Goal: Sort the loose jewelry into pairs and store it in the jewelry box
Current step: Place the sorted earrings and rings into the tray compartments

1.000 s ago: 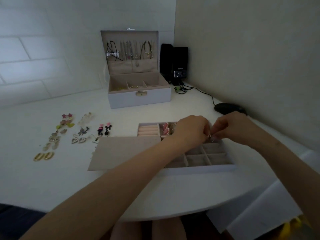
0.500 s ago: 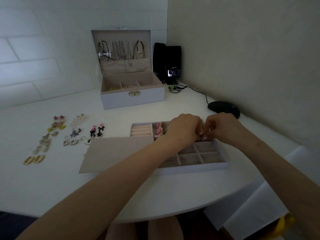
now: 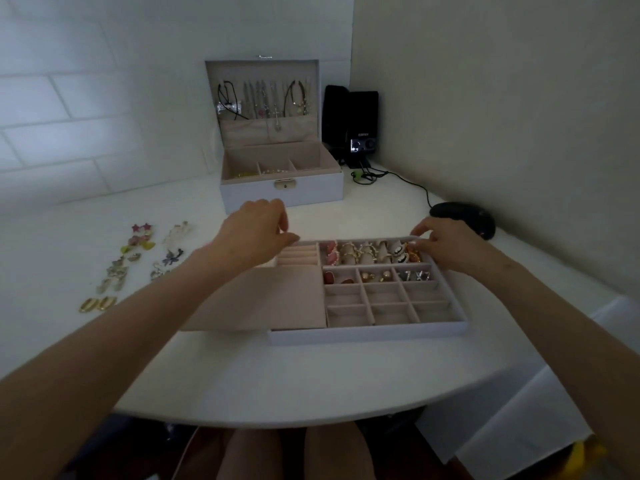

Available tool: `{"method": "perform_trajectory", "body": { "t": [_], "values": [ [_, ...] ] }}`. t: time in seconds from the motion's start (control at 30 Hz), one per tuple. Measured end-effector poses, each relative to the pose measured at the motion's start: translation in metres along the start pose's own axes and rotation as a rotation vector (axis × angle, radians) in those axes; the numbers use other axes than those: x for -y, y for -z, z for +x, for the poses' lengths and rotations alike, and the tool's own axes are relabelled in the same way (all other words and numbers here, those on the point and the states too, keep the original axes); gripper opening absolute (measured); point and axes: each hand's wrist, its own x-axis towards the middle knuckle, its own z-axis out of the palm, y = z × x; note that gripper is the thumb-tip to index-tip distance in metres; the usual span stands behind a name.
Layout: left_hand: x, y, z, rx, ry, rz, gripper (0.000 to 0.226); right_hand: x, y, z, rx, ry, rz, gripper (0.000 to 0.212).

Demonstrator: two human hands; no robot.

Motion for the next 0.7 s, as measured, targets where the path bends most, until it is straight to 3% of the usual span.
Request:
{"method": "perform_trajectory", "body": {
  "t": [0.13, 0.27, 0.57, 0.7],
  "values": [
    [0.024, -0.006, 0.006, 0.159, 0.13, 0.002, 0.029, 0.0, -0.001, 0.004, 0.032, -0.027, -0.007, 0.024],
    [0.017, -0.013, 0.009, 0.311, 0.112, -0.105, 0.032, 0.001, -0.003, 0.003, 0.003, -0.015, -0.059, 0.023],
    [0.009, -0.001, 0.01, 0.184, 0.102, -0.149, 0.027, 0.013, -0.003, -0.002, -0.036, 0.018, -0.12, 0.028],
    [0.014, 0.008, -0.002, 0.213, 0.094, -0.186, 0.022, 0.018, 0.002, -0.007, 0.003, 0.031, -0.117, 0.026]
  ]
}}
